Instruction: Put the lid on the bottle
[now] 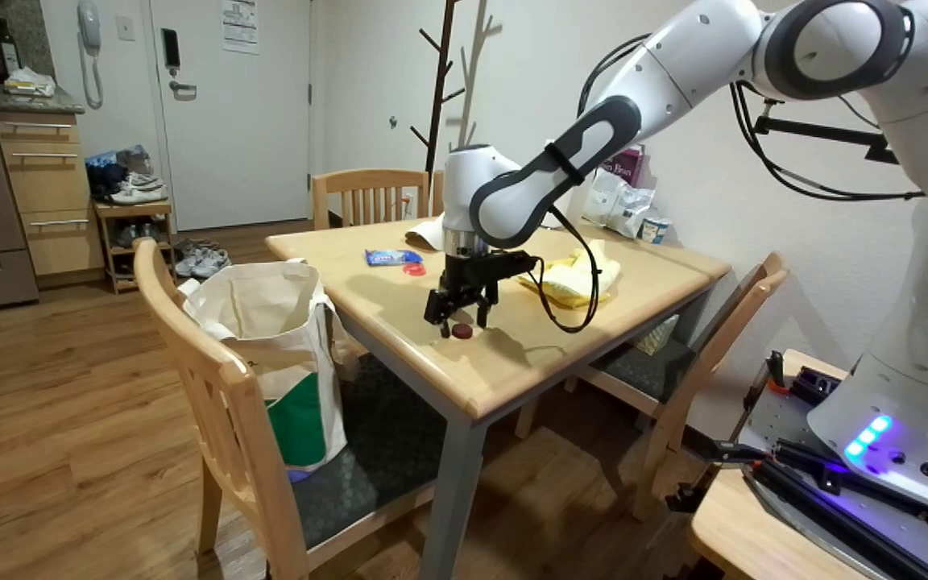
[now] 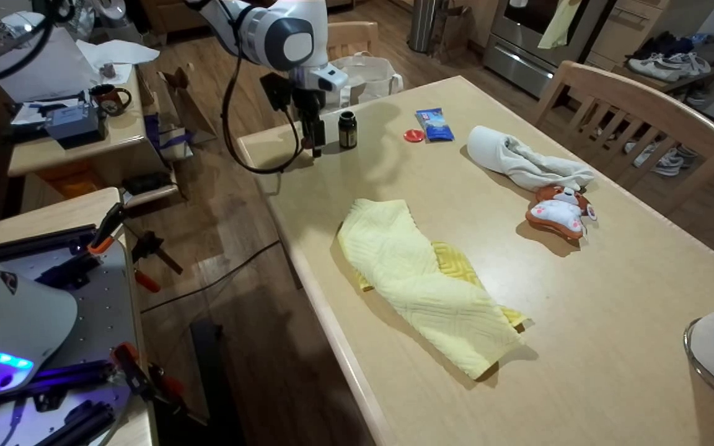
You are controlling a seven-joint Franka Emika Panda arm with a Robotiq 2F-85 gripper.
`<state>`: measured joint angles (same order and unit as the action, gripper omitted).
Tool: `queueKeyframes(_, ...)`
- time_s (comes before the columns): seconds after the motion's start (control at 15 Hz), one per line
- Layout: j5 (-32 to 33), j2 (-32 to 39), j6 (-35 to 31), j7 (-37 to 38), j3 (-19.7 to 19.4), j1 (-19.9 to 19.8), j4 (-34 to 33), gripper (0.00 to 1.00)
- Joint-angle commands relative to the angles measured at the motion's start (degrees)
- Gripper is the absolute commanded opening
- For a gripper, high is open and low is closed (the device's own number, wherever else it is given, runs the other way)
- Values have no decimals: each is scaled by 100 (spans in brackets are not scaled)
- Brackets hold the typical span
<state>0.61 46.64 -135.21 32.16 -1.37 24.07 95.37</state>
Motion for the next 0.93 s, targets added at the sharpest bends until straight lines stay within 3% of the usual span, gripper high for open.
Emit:
queueKeyframes(0.0,59,24,-357,-13,21,-70,-88,100)
queueKeyframes(0.27,-4,-74,-831,-4,44,-54,183,100)
queueKeyframes(0.87,-209,-142,-474,134,97,-109,285,100)
